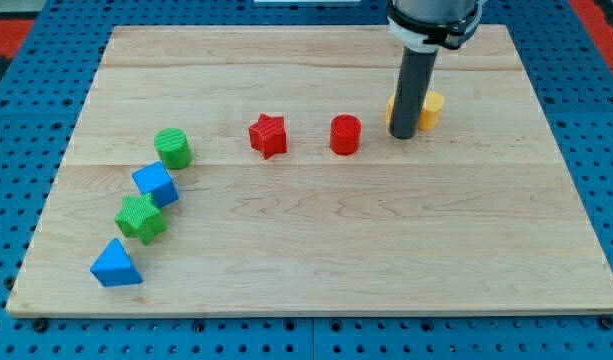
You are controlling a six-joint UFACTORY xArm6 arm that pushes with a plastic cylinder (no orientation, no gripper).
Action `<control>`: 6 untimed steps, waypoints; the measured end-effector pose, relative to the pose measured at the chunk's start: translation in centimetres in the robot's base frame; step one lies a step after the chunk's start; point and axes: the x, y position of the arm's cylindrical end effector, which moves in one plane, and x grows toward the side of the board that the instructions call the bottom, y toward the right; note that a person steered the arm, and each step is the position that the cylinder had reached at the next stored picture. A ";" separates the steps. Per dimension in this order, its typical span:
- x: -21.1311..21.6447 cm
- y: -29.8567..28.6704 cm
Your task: Push the red star into the red circle
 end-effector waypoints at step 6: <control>4.7 -19.6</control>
